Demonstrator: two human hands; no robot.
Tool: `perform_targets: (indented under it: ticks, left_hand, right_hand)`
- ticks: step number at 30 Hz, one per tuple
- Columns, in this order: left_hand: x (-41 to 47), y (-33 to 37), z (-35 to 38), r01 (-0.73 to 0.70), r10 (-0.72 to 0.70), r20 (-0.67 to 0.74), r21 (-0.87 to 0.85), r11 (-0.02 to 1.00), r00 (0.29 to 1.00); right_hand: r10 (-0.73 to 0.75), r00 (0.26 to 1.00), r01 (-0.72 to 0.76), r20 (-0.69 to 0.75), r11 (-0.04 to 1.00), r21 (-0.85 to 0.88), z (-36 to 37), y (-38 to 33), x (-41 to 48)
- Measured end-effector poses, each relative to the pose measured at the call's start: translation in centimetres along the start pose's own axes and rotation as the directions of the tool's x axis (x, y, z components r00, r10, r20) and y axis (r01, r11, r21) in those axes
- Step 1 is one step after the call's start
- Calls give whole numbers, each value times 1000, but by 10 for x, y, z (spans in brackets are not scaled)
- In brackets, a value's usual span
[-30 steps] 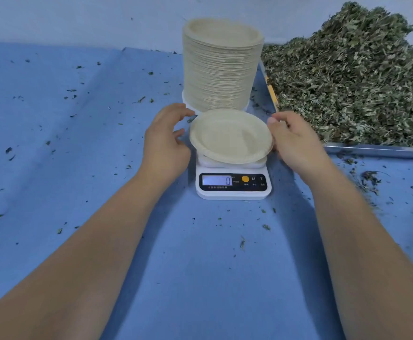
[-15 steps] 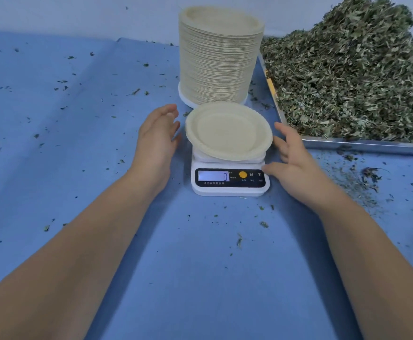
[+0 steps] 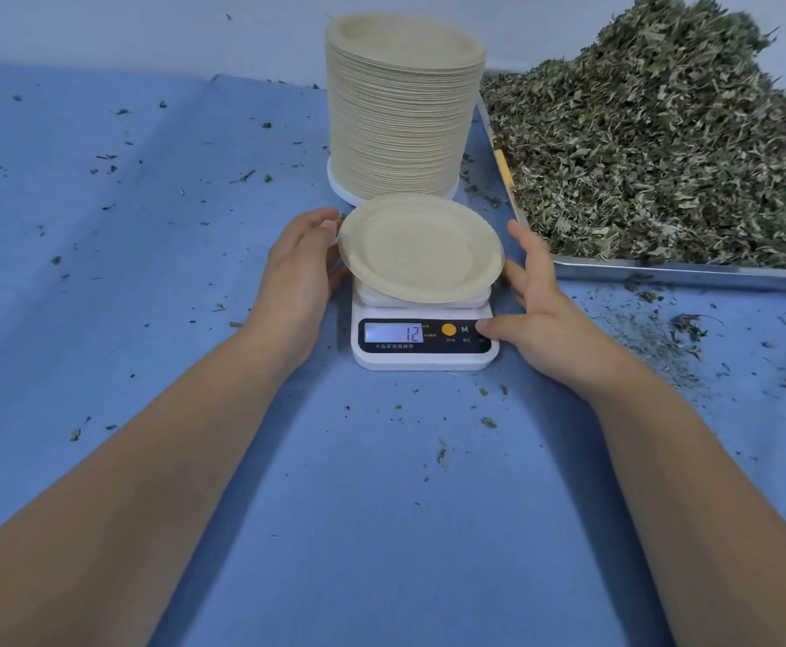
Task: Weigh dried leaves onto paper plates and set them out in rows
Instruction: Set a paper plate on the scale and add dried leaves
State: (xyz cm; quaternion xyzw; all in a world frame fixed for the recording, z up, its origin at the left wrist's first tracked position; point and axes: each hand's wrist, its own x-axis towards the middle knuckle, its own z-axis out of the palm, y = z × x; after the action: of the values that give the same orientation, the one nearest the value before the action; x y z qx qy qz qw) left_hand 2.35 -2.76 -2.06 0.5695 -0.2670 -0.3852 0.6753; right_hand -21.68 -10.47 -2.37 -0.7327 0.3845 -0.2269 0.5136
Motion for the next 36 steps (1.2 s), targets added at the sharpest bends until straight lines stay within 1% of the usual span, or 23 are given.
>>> perform_targets:
  ticks: [6,7,10,11,12,13,14,16,17,18,19,20,21,22,23,25,26,27,28,29,33,36]
  left_hand:
    - [0,-2,-2,2,-1,9,-7,1000,1000]
    - [0,-2,-2,1,-1,10,-7,1000,1000]
    - [1,-2,0,-11,11,0,30,999,1000]
    - [1,-2,1,-14,14,-8,44,999,1000]
    - [1,-2,3,-12,13,-21,52,999,1000]
    - [1,-2,4,-10,12,-33,58,998,999]
    - [2,-2,5,-11,14,-42,70,997,999]
    - [2,-3,4,-17,21,-46,84,996,999]
    - [3,-4,4,-18,22,-44,77,997,999]
    - [3,-5,3,-19,21,-40,64,998,999]
    - [4,-5,4,-19,21,-35,51,999,999]
    - [4,-6,4,-18,19,-32,43,999,999]
    - [4,-6,4,-18,19,-30,33,999,999]
    - [5,-6,4,-16,16,-28,18,1000,999]
    - [4,-6,4,-13,13,-26,1,1000,1000]
    - [3,-5,4,-10,10,-16,-6,1000,1000]
    - [2,-5,4,-7,7,-13,3,1000,1000]
    - [1,-4,4,-2,2,-12,15,1000,1000]
    - [0,-4,4,2,-2,-11,32,999,1000]
    - [0,-3,5,6,-6,-12,46,999,1000]
    - [-1,-4,5,2,-1,-19,81,997,1000]
    - [0,-5,5,0,2,-25,81,997,1000]
  right_hand:
    - [-39,999,39,5,993,-116,0,3,-2]
    - [-48,999,47,-1,994,-97,-1,4,-2]
    - [-30,999,31,-16,999,39,0,0,-6]
    - [-25,998,28,-52,998,49,1,-3,-8]
    - [-33,992,37,-122,999,27,1,-6,-9]
    - [-58,973,61,-222,998,3,0,-9,-10]
    - [-104,936,104,-336,994,-17,0,-13,-11]
    - [-211,818,189,-536,977,-96,-2,-24,-11]
    - [-265,756,202,-599,964,-171,-4,-31,-9]
    - [-322,707,195,-629,944,-265,-8,-38,-5]
    - [-371,680,164,-632,918,-362,-14,-43,2]
    - [-393,680,111,-619,890,-443,-21,-49,11]
    - [-387,705,43,-595,860,-508,-29,-52,23]
    - [-361,743,-40,-564,817,-575,-37,-54,35]
    - [-323,786,-127,-528,750,-649,-43,-52,47]
    - [-175,868,-277,-465,607,-745,-51,-42,67]
    - [-80,899,-313,-430,570,-760,-52,-36,74]
    - [0,919,-328,-395,558,-762,-52,-30,80]
    - [46,928,-330,-369,560,-760,-52,-25,84]
    - [59,933,-323,-354,565,-759,-52,-22,87]
    - [7,945,-278,-326,540,-795,-55,-15,93]
    - [-5,925,-298,-380,610,-734,-61,-15,99]
